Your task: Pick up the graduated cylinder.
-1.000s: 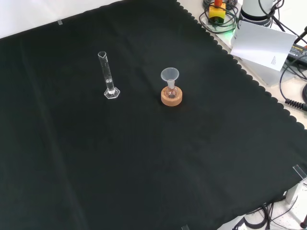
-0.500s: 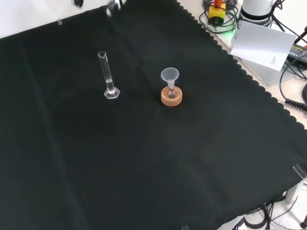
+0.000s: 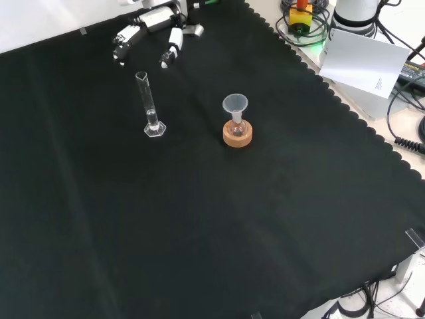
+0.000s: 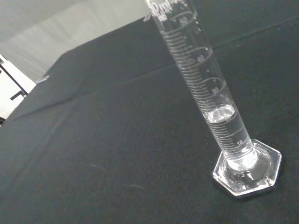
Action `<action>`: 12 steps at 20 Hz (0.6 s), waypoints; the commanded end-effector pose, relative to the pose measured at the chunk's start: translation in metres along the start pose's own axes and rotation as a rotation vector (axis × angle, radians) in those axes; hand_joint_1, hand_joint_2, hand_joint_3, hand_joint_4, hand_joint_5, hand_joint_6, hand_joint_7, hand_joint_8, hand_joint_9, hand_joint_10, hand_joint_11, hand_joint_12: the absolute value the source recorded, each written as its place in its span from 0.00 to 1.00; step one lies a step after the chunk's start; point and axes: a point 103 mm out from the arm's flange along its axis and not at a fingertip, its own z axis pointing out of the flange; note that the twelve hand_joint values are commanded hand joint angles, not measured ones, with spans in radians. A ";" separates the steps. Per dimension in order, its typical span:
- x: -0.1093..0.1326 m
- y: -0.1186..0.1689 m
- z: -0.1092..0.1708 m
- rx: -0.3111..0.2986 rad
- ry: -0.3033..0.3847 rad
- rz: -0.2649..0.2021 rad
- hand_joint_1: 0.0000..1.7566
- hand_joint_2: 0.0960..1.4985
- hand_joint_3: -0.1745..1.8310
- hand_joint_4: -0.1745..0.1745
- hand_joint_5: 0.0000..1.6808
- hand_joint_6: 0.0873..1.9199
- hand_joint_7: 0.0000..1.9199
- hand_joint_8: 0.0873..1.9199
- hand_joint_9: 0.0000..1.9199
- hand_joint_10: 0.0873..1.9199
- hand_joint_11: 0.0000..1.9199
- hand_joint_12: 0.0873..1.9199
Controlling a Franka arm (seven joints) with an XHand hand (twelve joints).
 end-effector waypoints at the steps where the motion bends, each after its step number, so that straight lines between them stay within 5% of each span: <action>1: -0.028 0.005 0.014 -0.056 0.071 -0.058 0.43 0.49 0.31 0.41 0.18 0.00 0.10 0.31 0.22 0.29 0.11 0.69; 12: -0.035 0.009 0.052 -0.070 0.173 -0.121 0.50 0.43 0.37 0.37 0.26 0.00 0.16 0.31 0.28 0.28 0.16 0.68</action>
